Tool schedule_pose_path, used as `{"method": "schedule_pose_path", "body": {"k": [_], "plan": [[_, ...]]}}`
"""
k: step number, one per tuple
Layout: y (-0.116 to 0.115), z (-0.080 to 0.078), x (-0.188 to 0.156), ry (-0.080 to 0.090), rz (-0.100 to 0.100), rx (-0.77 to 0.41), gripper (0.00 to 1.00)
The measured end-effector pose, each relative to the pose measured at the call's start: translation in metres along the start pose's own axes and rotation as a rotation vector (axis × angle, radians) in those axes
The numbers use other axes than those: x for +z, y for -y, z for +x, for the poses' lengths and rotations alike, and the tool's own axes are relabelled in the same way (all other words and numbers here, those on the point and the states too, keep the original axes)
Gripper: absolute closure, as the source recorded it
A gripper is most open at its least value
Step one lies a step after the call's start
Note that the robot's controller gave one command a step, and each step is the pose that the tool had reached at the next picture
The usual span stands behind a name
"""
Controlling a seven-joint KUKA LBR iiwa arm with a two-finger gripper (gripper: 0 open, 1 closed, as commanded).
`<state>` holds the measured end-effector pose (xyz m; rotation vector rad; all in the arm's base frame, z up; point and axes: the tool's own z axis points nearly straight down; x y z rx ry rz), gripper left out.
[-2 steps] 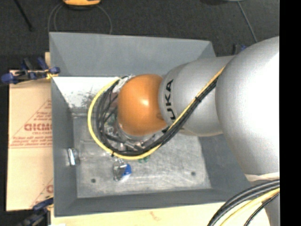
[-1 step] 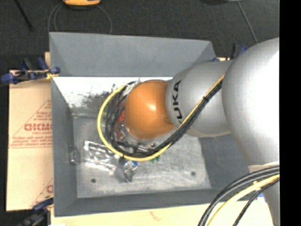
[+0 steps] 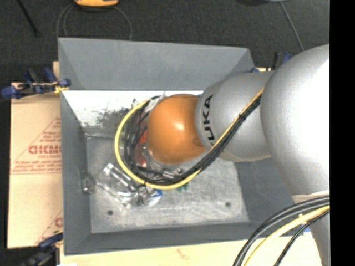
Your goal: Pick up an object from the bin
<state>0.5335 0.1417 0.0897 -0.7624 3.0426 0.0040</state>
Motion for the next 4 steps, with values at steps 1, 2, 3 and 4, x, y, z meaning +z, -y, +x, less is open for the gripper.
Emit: {"method": "schedule_pose_path", "body": {"k": [1,2,3,4], "plan": [[0.026,-0.003,-0.117,0.006,0.006,0.032,1.0],[0.028,0.006,-0.048,-0.008,-0.001,0.063,1.0],[0.023,-0.015,-0.032,-0.005,0.002,0.141,1.0],[0.023,-0.015,-0.033,-0.001,0.002,0.143,0.0]]}}
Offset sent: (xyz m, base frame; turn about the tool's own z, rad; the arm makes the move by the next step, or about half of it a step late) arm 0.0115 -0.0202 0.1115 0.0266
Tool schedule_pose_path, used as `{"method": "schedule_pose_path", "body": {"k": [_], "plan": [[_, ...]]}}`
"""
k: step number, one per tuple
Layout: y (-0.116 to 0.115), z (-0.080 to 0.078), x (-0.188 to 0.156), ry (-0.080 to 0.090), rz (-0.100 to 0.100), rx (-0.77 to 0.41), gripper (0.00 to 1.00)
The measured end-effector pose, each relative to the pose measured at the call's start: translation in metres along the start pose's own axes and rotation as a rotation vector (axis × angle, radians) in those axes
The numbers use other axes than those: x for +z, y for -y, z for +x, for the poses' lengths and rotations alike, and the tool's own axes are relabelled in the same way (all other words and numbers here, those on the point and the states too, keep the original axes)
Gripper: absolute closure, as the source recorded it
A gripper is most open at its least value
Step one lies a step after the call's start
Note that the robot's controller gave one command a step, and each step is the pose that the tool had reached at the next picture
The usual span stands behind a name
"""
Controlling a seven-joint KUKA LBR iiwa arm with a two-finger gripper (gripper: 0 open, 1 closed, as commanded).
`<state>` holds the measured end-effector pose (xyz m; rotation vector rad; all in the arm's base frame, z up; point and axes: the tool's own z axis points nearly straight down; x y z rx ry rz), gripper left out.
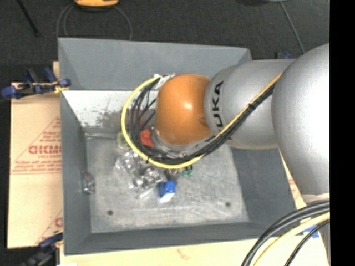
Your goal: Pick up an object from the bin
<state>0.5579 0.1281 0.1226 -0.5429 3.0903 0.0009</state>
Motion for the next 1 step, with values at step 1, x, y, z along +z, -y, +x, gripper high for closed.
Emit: {"method": "schedule_pose_path", "body": {"k": [1], "plan": [[-0.0555,0.0111,-0.0563,0.005,-0.002,-0.034,0.0]]}}
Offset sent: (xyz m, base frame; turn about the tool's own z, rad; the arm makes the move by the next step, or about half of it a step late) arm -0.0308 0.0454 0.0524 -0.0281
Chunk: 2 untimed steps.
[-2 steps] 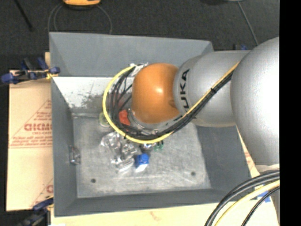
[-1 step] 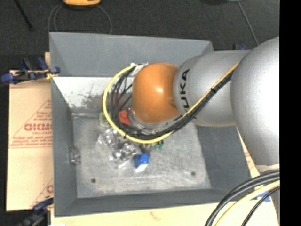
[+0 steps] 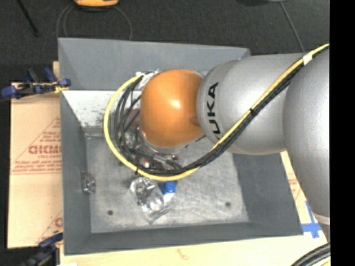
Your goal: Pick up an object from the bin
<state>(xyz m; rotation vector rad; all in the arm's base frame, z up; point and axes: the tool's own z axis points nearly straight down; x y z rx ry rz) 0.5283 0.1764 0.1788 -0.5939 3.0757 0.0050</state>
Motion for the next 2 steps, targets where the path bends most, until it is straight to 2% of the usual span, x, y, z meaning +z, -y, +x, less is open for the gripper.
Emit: {"method": "schedule_pose_path", "body": {"k": [1,2], "plan": [[0.054,0.002,0.081,0.0,0.003,-0.013,0.0],[0.112,-0.033,0.102,-0.006,-0.004,-0.172,0.0]]}}
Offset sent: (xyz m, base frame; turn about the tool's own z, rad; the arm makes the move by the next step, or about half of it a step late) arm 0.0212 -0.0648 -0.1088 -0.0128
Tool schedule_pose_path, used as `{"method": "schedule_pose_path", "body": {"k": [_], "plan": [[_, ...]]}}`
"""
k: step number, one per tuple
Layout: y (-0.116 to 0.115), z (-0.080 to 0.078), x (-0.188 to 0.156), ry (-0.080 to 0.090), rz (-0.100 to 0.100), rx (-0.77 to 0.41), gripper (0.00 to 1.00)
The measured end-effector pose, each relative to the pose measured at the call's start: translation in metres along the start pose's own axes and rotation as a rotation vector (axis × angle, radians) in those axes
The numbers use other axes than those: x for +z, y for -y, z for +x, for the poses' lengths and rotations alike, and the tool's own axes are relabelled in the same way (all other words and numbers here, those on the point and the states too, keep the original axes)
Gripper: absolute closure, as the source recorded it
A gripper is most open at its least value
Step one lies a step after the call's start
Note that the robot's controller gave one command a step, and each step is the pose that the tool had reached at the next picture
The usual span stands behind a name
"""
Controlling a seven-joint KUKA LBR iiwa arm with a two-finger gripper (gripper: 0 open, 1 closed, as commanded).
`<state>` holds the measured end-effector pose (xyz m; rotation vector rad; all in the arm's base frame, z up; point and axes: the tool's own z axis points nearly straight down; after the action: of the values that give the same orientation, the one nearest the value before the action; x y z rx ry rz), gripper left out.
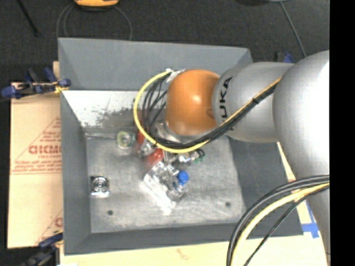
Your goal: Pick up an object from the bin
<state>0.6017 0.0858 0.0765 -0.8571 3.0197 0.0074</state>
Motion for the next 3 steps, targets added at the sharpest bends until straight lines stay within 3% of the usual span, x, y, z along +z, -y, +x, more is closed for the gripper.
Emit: {"method": "schedule_pose_path", "body": {"k": [1,2,3], "plan": [[0.021,-0.026,0.001,-0.02,-0.009,-0.26,0.0],[0.034,-0.039,-0.001,-0.017,-0.009,-0.604,0.0],[0.047,-0.034,0.0,0.001,0.004,-0.893,0.0]]}}
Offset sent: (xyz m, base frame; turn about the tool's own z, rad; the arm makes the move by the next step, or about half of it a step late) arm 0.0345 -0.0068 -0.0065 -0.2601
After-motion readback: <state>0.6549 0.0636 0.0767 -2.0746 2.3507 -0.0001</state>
